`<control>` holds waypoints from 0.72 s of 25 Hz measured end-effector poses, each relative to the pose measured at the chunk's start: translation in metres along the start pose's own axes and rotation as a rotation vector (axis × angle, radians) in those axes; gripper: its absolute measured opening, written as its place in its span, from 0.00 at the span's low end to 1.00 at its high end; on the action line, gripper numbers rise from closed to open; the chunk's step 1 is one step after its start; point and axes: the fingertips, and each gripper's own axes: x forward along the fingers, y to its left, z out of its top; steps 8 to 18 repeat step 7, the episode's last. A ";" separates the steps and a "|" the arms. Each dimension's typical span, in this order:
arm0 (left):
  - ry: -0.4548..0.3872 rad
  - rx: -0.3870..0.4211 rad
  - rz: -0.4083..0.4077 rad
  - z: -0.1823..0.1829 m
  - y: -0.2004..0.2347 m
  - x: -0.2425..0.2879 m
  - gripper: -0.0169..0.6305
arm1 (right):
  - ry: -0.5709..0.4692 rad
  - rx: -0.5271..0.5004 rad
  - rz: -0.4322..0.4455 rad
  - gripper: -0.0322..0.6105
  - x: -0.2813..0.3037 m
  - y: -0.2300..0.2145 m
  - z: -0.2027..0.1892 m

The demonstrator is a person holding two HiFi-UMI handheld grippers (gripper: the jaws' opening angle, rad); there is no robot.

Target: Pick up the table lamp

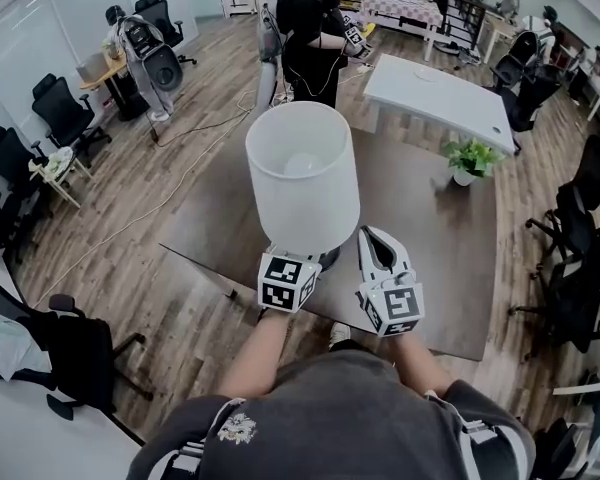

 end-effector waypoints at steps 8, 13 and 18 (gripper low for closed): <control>-0.002 0.010 0.005 0.002 0.002 -0.002 0.15 | 0.001 0.003 -0.014 0.09 0.000 -0.002 0.001; -0.002 0.010 0.005 0.002 0.002 -0.002 0.15 | 0.001 0.003 -0.014 0.09 0.000 -0.002 0.001; -0.002 0.010 0.005 0.002 0.002 -0.002 0.15 | 0.001 0.003 -0.014 0.09 0.000 -0.002 0.001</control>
